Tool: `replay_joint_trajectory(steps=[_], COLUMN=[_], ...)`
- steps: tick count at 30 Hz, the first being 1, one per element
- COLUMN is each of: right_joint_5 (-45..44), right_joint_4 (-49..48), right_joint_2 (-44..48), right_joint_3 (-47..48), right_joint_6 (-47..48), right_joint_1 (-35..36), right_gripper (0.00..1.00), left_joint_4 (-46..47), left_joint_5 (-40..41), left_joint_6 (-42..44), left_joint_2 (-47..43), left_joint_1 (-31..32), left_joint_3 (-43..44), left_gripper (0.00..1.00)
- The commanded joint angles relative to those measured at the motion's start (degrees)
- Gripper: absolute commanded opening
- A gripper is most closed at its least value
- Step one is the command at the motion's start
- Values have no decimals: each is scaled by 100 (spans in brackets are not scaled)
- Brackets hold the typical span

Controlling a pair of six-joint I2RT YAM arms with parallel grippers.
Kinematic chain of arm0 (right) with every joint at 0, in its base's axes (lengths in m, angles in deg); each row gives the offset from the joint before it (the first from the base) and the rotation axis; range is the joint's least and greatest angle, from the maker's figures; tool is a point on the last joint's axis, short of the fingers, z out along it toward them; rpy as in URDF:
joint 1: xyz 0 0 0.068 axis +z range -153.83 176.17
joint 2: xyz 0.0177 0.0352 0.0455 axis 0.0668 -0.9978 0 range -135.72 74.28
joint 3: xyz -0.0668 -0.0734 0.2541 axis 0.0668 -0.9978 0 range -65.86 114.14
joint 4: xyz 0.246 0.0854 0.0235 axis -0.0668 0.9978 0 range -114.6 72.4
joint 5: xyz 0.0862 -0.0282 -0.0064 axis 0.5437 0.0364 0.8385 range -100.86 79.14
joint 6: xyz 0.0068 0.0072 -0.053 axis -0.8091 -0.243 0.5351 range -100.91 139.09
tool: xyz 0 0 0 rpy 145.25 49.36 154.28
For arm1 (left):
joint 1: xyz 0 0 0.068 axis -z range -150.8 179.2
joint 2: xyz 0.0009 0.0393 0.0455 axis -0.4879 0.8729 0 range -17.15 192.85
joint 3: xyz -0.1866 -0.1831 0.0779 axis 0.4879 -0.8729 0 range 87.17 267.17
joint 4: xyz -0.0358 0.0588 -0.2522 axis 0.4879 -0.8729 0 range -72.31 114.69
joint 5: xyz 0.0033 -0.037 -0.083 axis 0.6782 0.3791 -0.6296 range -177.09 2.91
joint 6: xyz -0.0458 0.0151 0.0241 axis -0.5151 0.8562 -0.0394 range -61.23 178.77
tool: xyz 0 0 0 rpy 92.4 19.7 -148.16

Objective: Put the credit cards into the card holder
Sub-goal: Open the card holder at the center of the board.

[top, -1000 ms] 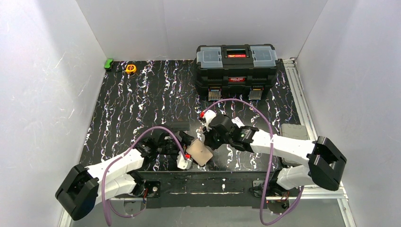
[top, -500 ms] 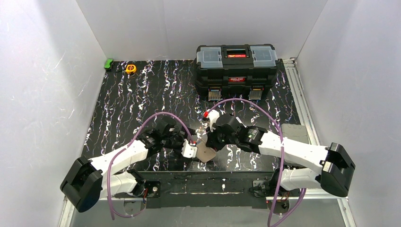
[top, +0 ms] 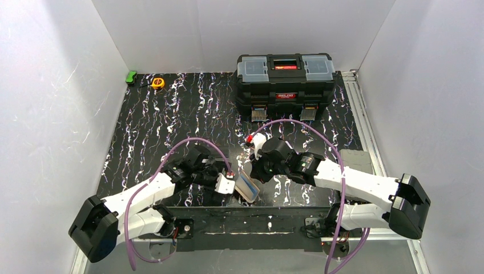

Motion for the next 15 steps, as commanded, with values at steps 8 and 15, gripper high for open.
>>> replay_joint_trajectory(steps=[8, 15], right_joint_5=[31, -78], right_joint_4=[-69, -36], right_joint_2=[88, 179], right_joint_3=[209, 232], right_joint_6=[-88, -118], right_joint_1=[-18, -12], right_gripper=[1, 1], left_joint_4=[273, 295], left_joint_5=[-428, -492], left_joint_6=[382, 318], left_joint_2=[-106, 46], left_joint_1=[718, 1145], left_joint_3=[-32, 213], left_gripper=[79, 79])
